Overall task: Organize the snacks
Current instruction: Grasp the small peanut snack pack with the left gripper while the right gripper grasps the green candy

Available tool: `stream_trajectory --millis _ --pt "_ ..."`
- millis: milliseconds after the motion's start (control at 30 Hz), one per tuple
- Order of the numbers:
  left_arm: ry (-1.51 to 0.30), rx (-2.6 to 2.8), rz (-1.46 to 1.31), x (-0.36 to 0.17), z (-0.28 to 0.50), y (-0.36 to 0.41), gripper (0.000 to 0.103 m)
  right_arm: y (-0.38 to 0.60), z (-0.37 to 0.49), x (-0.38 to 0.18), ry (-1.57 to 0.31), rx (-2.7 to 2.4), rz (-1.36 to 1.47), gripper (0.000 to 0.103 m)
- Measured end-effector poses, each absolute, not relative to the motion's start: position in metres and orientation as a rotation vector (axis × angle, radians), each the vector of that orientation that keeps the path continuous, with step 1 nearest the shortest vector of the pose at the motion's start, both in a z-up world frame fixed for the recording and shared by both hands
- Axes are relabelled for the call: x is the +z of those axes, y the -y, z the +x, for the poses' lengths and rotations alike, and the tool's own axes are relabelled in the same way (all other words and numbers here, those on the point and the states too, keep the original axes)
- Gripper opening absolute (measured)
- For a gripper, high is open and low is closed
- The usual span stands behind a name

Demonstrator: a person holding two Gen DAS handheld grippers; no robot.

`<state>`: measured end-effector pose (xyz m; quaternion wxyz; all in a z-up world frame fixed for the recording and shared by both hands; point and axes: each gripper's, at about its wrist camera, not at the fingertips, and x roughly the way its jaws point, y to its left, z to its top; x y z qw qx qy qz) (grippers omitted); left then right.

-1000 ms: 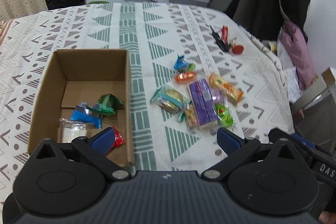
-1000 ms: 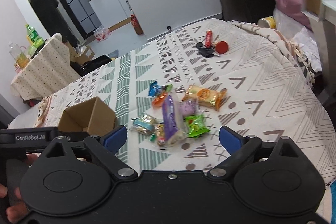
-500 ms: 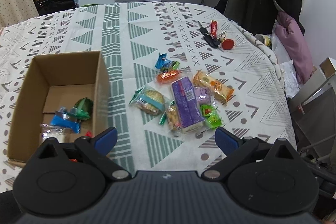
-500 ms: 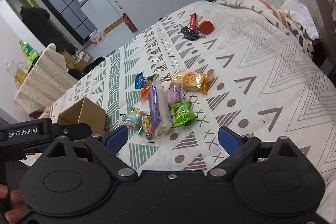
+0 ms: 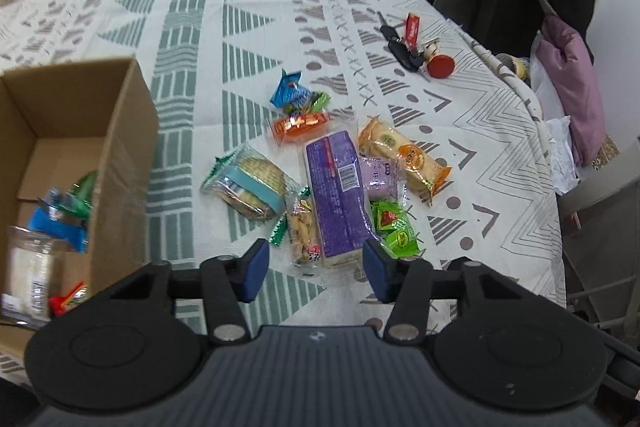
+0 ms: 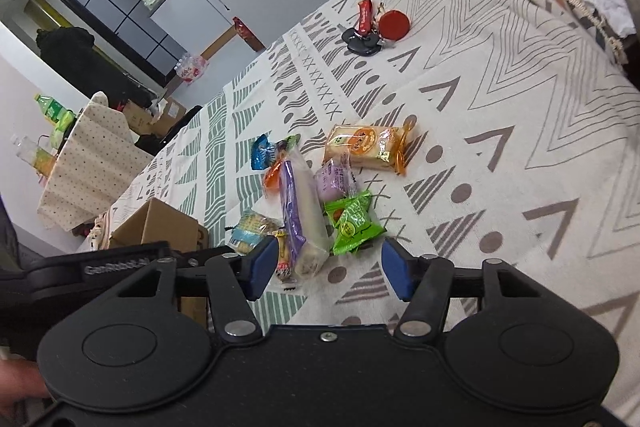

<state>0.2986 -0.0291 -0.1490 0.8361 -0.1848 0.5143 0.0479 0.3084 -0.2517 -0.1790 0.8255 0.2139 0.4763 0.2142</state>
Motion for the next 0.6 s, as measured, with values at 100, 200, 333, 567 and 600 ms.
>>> stream_trajectory --millis 100,200,333,567,600 --pt "-1.116 0.104 -0.411 -0.164 0.309 0.029 0.04 0.25 0.319 -0.188 -1.023 0.447 0.456 0.053" --pt "-1.137 0.108 -0.424 -0.176 0.318 0.028 0.038 0.248 0.328 -0.197 -1.042 0.442 0.458 0.051" --pt "-1.168 0.112 -0.44 -0.191 0.331 0.024 0.038 0.242 0.337 -0.205 -1.054 0.446 0.441 0.051" --pt "-1.199 0.128 -0.443 -0.209 0.344 0.021 0.038 0.235 0.348 -0.218 -1.072 0.452 0.41 0.051" --pt "-1.208 0.131 -0.443 -0.212 0.346 0.021 0.038 0.234 0.348 -0.219 -1.075 0.455 0.408 0.051"
